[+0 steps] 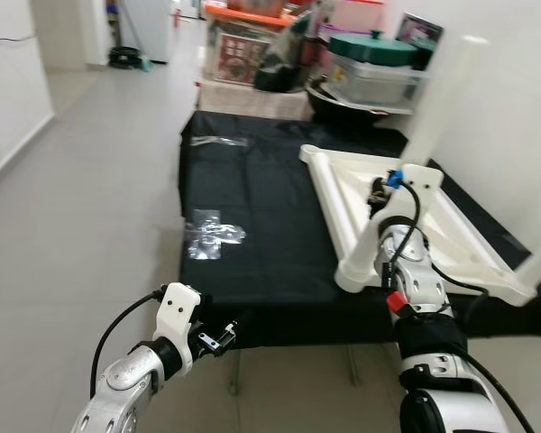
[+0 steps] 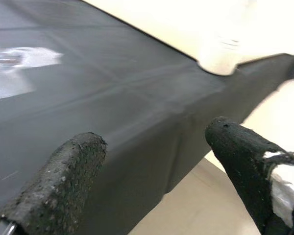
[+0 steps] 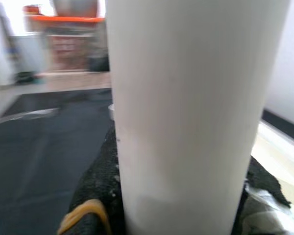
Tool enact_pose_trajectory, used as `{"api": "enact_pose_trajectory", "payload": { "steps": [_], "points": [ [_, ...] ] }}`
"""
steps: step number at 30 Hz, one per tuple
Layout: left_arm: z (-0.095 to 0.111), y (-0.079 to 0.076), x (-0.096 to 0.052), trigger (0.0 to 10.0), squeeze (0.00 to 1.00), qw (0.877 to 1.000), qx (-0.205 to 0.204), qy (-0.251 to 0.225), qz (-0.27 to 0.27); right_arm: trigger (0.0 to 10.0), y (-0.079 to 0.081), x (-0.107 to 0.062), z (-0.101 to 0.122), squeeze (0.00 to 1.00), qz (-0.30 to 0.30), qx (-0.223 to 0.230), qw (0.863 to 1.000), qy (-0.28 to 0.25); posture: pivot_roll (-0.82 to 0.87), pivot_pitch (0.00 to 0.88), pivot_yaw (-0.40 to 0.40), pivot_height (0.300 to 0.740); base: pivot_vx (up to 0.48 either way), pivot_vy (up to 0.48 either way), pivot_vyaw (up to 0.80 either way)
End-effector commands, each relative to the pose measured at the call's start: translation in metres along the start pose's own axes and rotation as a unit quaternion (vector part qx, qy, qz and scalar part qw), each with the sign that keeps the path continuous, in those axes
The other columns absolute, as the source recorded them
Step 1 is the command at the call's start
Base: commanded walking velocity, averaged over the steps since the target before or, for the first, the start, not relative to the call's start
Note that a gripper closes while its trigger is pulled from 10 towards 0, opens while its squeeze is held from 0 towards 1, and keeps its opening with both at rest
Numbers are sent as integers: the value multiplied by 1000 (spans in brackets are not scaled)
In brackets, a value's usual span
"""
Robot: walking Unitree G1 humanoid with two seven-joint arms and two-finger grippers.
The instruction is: Building children table
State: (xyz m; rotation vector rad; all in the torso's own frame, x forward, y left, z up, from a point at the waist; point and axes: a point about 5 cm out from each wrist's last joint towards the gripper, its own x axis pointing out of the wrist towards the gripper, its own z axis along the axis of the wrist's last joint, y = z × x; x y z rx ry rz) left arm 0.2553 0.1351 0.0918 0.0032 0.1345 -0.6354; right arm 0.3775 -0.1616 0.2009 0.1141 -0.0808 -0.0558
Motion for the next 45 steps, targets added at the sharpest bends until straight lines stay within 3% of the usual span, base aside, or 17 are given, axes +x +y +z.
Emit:
{"api": "enact_pose_trajectory", "payload": {
  "steps": [1,6,7,14,16,18,19,26,28,29,31,37,38,40,41,42,45],
  "points": [
    [-4,-4,3,10000,0,1000,-6,8,-10,10000,19,-3,-10,1000,60,8,998,18,49,0,-155,740,0,0,0],
    [-3,-4,3,10000,0,1000,-6,7,-9,10000,19,2,18,1000,161,9,987,-22,53,0,-160,740,0,0,0],
    [-3,-4,3,10000,0,1000,-7,7,-8,10000,21,0,29,0,208,29,977,-44,51,0,-160,740,0,0,0],
    [-4,-4,2,10000,0,1000,-6,9,-8,10000,25,-15,54,0,423,9,903,-70,58,0,-166,740,0,0,0],
    [-4,-4,2,10000,0,1000,-5,8,-6,4588,19,-5,54,0,408,3,910,-71,61,0,-169,740,0,0,0],
    [-4,-4,2,10000,0,1000,-5,8,-6,4588,17,-2,53,0,399,4,914,-73,61,0,-169,740,0,0,0],
    [-4,-4,2,10000,0,1000,-5,9,-5,0,15,0,52,0,389,5,918,-71,65,0,-170,740,0,0,0],
    [-6,-4,0,10000,0,1000,-5,12,-5,0,3,9,36,0,313,-33,948,-40,61,0,-165,740,0,0,0],
    [-6,-4,0,10000,0,1000,-4,13,-4,0,-37,19,10,0,59,-26,997,30,57,0,-164,740,0,0,0],
    [-6,-4,0,10000,0,1000,-4,13,-4,0,-37,19,10,0,59,-26,997,30,57,0,-164,740,0,0,0],
    [-5,-4,2,10000,0,1000,-4,12,-5,0,-86,4,-19,0,-204,18,976,77,60,0,-161,740,0,0,0],
    [-5,-6,2,10000,0,1000,-5,13,-10,0,-63,-9,-43,0,-168,3,980,105,45,0,-154,740,0,0,0],
    [-6,-5,2,10000,0,1000,-4,14,-10,5373,-47,-8,-41,0,-117,-17,988,104,44,0,-153,740,0,0,0],
    [-6,-5,3,10000,0,1000,-4,15,-11,5373,-30,-6,-39,0,-66,-39,992,101,43,0,-155,740,0,0,0],
    [-6,-5,3,10000,0,1000,-4,15,-11,10000,-29,-5,-39,0,-60,-41,992,100,43,0,-155,740,0,0,0],
    [-5,-5,4,10000,0,1000,-4,14,-10,10000,-23,-3,-33,212,-45,-37,995,75,47,0,-158,740,0,0,0],
    [-4,-5,5,10000,0,1000,-4,12,-10,10000,-17,0,-25,212,-28,-33,998,44,47,0,-158,740,0,0,0]
  ]
}}
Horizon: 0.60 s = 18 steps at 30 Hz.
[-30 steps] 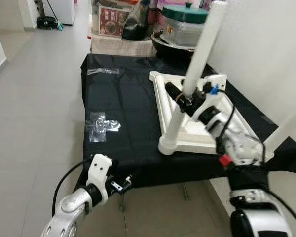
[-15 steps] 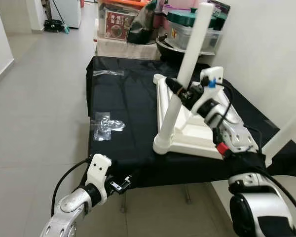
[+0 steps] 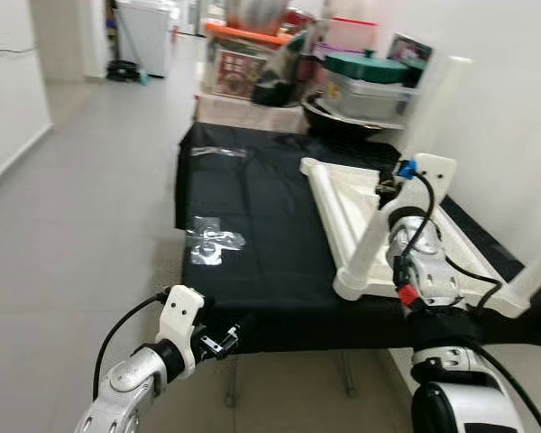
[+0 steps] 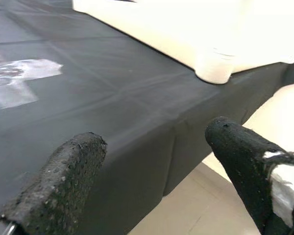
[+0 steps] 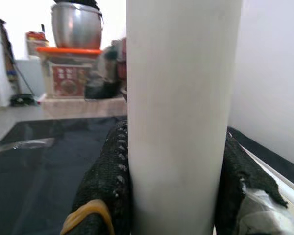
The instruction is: Building children table
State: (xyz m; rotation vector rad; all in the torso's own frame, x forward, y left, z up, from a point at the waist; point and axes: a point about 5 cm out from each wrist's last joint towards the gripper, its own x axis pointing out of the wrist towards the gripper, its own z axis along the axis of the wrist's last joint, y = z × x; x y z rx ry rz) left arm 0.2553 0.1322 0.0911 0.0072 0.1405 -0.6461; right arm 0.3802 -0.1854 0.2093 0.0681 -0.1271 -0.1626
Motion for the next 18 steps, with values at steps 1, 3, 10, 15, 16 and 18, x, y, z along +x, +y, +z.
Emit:
{"api": "enact_pose_trajectory", "payload": {
  "steps": [1,3,10,15,16,18],
  "points": [
    [-3,-3,4,10000,0,1000,-5,8,-5,10000,7,-8,-35,212,25,-12,997,70,47,0,-158,740,0,0,0],
    [-4,-3,2,10000,0,1000,-6,9,-4,10000,32,-5,-9,0,171,61,983,35,49,0,-160,740,0,0,0],
    [-4,-3,2,10000,0,1000,-6,8,-4,10000,45,-25,11,0,457,69,887,14,54,0,-163,740,0,0,0],
    [-4,-3,3,10000,0,1000,-5,7,-4,10000,46,-24,12,0,484,62,873,18,56,0,-165,740,0,0,0],
    [-4,-3,2,10000,0,1000,-5,7,-3,9608,49,-24,7,0,483,56,873,24,59,0,-167,740,0,0,0],
    [-4,-3,2,10000,0,1000,-5,7,-3,9608,50,-23,5,0,478,55,876,28,59,0,-167,740,0,0,0]
  ]
}}
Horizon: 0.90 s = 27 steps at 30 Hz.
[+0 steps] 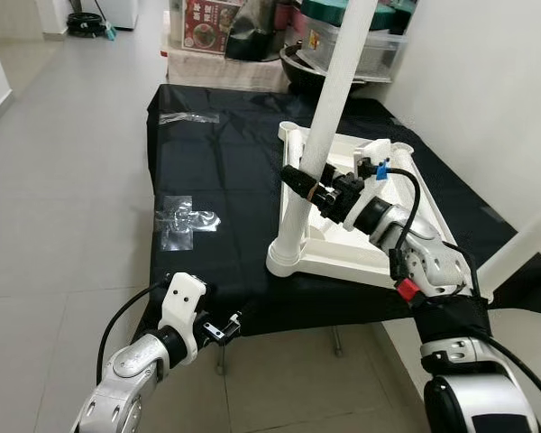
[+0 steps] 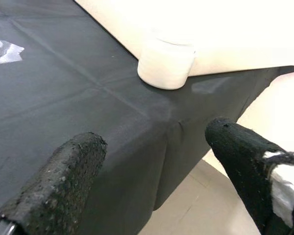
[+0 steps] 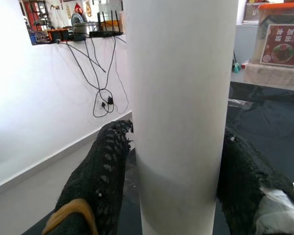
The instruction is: Building children table
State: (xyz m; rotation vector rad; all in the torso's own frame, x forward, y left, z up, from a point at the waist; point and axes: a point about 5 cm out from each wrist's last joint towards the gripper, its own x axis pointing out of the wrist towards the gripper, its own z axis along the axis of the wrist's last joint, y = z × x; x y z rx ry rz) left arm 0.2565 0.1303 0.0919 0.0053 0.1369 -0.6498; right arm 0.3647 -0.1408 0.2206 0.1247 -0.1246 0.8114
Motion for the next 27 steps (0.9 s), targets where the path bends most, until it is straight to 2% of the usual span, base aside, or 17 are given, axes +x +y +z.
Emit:
{"api": "enact_pose_trajectory", "payload": {
  "steps": [1,5,6,7,8,9,10,11,12,13,15,16,17,24,25,26,27],
  "points": [
    [-5,-2,-1,10000,0,1000,-5,10,0,0,4,5,-14,0,5,-3,1000,28,59,0,-167,740,0,0,0],
    [-6,0,-3,10000,0,1000,-4,12,3,0,-10,-1,-32,0,-77,-11,994,76,66,0,-166,740,0,0,0],
    [-6,0,-3,10000,0,1000,-3,12,3,0,-20,-4,-36,0,-136,-19,986,95,63,0,-164,740,0,0,0],
    [-6,0,-3,10000,0,1000,-3,12,3,0,-20,-4,-36,0,-136,-19,986,95,63,0,-164,740,0,0,0],
    [-6,0,-3,10000,0,1000,-3,12,2,0,-47,-22,-42,0,-288,-21,950,119,59,0,-162,740,0,0,0],
    [-6,-1,-2,10000,0,1000,-3,12,2,0,-59,-33,-44,0,-367,-18,921,126,59,0,-162,740,0,0,0],
    [-6,-1,-2,10000,0,1000,-3,12,2,0,-59,-33,-44,0,-367,-18,921,126,59,0,-162,740,0,0,0],
    [-6,-1,-2,10000,0,1000,-3,12,1,0,-66,-40,-45,0,-410,-14,902,130,59,0,-162,740,0,0,0],
    [-6,-1,-2,10000,0,1000,-3,12,1,0,-66,-40,-45,0,-410,-14,902,130,59,0,-162,740,0,0,0],
    [-5,-1,-1,10000,0,1000,-4,11,0,0,-76,-57,-49,0,-476,-5,869,132,59,0,-160,740,0,0,0],
    [-5,-2,0,10000,0,1000,-4,11,-1,0,-85,-82,-55,0,-549,-8,825,134,55,0,-155,740,0,0,0],
    [-5,-2,0,10000,0,1000,-4,11,-1,0,-85,-82,-55,0,-549,-8,825,134,55,0,-155,740,0,0,0],
    [-6,-2,0,10000,0,1000,-4,12,-1,0,-86,-94,-60,0,-581,-18,802,138,50,0,-152,740,0,0,0],
    [-6,-1,0,10000,0,1000,-4,12,2,0,-84,-100,-72,0,-608,-23,777,164,51,0,-153,740,0,0,0],
    [-5,0,1,10000,0,1000,-3,11,6,6706,-80,-90,-78,0,-588,3,789,176,50,0,-152,740,0,0,0],
    [-5,0,1,10000,0,1000,-3,11,6,6706,-80,-90,-78,0,-588,3,789,176,50,0,-152,740,0,0,0],
    [-5,1,1,10000,0,1000,-3,11,8,10000,-78,-85,-79,0,-575,7,799,177,49,0,-152,740,0,0,0]
  ]
}}
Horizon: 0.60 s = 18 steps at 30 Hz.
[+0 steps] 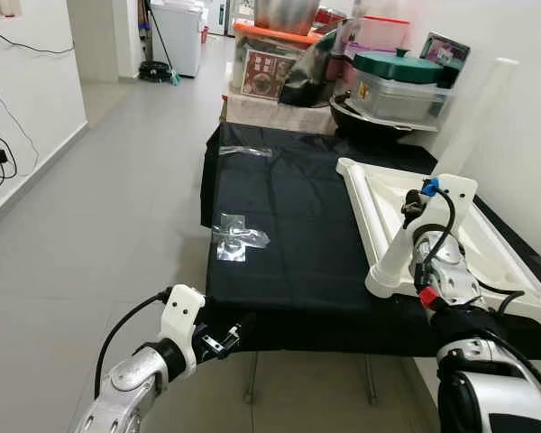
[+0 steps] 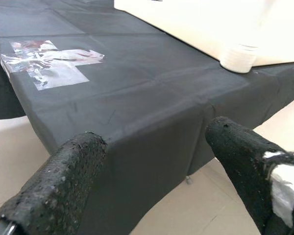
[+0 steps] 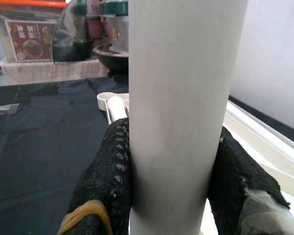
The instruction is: Building children table
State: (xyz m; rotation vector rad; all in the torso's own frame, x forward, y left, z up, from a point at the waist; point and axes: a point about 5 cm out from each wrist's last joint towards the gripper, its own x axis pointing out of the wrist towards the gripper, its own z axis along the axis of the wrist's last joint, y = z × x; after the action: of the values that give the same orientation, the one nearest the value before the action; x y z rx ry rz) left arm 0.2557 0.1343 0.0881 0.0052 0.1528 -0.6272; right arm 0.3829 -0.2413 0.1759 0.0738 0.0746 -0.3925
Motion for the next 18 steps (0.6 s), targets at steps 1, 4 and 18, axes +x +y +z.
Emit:
{"api": "enact_pose_trajectory", "payload": {
  "steps": [1,4,18],
  "points": [
    [-1,-1,3,10000,0,1000,2,3,0,10000,-1,-8,-48,0,7,-32,994,99,50,0,-152,740,0,0,0],
    [-1,1,4,10000,0,1000,3,6,9,10000,19,-9,-37,0,66,-13,995,69,52,0,-154,740,0,0,0],
    [4,10,4,10000,0,999,-3,-16,50,10000,54,-16,-25,0,180,0,983,31,57,0,-160,740,0,0,0]
  ]
}}
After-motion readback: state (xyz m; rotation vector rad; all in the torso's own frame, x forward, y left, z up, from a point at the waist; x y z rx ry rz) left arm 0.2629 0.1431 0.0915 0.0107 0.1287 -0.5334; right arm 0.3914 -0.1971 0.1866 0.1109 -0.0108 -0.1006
